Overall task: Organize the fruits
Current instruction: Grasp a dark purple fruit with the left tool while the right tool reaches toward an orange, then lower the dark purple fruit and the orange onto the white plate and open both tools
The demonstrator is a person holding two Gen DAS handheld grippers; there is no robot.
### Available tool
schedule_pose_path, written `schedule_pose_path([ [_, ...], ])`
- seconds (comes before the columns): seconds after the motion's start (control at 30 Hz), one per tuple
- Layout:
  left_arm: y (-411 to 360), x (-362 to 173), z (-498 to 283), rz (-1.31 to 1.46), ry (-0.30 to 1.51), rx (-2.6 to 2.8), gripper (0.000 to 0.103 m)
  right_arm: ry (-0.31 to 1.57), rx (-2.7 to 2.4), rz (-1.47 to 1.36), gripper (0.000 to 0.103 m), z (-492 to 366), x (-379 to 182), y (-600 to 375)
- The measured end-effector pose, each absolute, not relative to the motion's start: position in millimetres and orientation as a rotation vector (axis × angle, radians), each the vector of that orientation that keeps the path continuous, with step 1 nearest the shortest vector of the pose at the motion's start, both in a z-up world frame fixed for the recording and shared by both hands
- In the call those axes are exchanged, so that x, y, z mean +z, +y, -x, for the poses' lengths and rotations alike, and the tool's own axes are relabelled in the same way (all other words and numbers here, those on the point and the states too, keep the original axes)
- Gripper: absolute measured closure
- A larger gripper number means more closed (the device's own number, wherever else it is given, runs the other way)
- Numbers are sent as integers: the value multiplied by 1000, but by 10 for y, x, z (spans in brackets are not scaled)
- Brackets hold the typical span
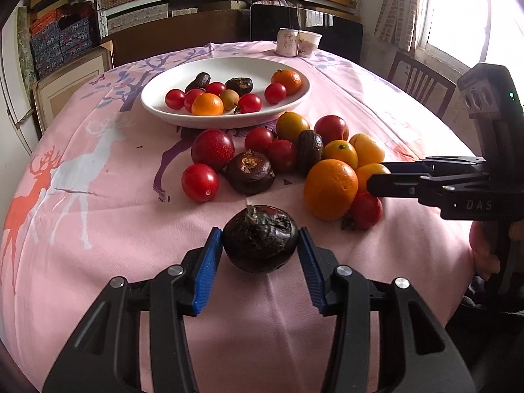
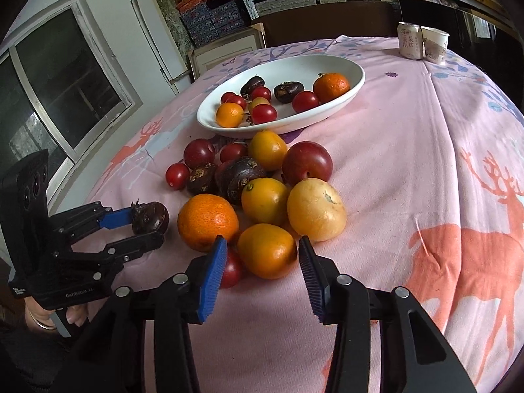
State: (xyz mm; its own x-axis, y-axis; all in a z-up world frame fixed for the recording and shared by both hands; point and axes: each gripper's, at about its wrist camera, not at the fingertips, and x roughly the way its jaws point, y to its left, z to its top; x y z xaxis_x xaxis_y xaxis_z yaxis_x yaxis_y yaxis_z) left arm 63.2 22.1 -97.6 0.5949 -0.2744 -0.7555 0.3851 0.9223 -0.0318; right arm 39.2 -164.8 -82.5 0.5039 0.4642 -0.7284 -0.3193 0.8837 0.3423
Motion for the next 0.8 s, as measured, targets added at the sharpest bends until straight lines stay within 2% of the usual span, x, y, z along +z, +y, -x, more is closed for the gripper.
schedule_pose_path([
  [0.07,226,-976,-623,-138,846,-384,57,936,462,-173,66,-400,-824,-1660],
  [0.27,238,-887,-615,-128,823,-382,57,891,456,-137,66,-242,-720,-1670],
  [0.43,235,-701,-672,-127,781,-383,57,801,461,-146,66,-220,-403,-1791],
  [0.8,131,-350,-1668,-102,754,-364,57,750,418,-189,66,-1278,68,-1749],
])
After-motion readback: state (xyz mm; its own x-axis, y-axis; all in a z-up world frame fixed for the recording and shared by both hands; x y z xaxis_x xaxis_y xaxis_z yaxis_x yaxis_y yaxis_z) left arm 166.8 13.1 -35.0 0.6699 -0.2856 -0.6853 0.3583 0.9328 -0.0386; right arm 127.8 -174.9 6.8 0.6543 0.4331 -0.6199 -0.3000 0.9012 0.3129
